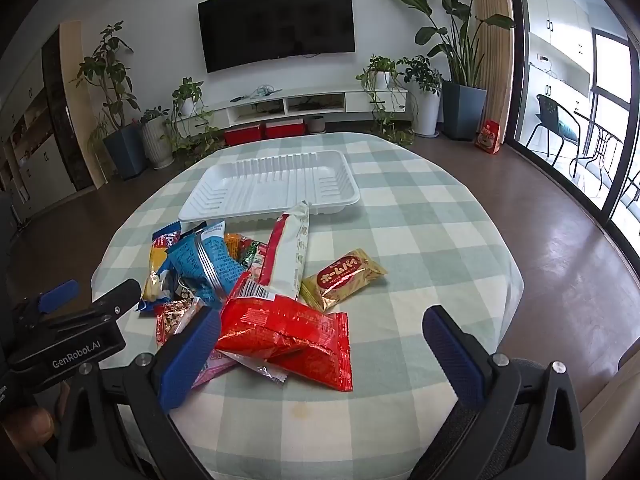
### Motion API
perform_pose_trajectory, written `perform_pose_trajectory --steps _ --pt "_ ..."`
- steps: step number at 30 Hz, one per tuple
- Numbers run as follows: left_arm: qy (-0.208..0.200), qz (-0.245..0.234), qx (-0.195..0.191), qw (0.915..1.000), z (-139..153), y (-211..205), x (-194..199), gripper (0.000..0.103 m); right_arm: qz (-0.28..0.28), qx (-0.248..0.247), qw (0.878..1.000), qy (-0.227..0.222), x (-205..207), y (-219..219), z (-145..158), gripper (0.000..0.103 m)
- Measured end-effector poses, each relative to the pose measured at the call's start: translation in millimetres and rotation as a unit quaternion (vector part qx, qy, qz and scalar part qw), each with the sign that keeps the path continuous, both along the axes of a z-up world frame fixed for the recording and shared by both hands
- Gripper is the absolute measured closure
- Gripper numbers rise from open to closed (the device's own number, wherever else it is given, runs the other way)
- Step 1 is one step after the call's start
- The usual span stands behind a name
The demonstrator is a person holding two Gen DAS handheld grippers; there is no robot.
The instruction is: Organize snacks
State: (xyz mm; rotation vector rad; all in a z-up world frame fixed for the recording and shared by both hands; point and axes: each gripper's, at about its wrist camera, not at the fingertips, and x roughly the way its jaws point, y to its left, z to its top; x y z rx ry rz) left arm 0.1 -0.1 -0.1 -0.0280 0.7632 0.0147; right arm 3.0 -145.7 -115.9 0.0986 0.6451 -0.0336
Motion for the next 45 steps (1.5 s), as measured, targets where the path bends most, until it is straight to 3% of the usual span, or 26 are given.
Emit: perform_pose_trajectory --steps 31,38,40,42,45 --pt "-0.002 -0.006 0.003 1.0000 -1.1 0.8 -1.0 0.000 0.002 0.003 1.000 0.008 -2.3 1.8 -8.1 0.000" --pt "-0.030 -0.059 -0.083 0.9943 -26.4 38.2 -7.5 0.000 0.012 0.060 0.998 -0.010 -11.2 -24.3 -6.2 0.000" --pt "0.001 -0.059 -0.071 0.9957 -34.7 46.4 -5.0 0.000 0.015 0.080 0.997 -0.019 -12.0 -35.5 -4.9 0.000" --pt "0.074 -0.051 -0.060 0.9942 -47.9 50.5 5.1 0.000 0.016 0.091 0.995 -0.021 -9.7 -45.9 -3.4 0.000" --pt "0.078 -0.031 -0.111 0.9903 -54.6 68.4 10.5 0.000 0.009 0.102 0.995 -0.014 -3.9 -59.1 -2.6 0.000"
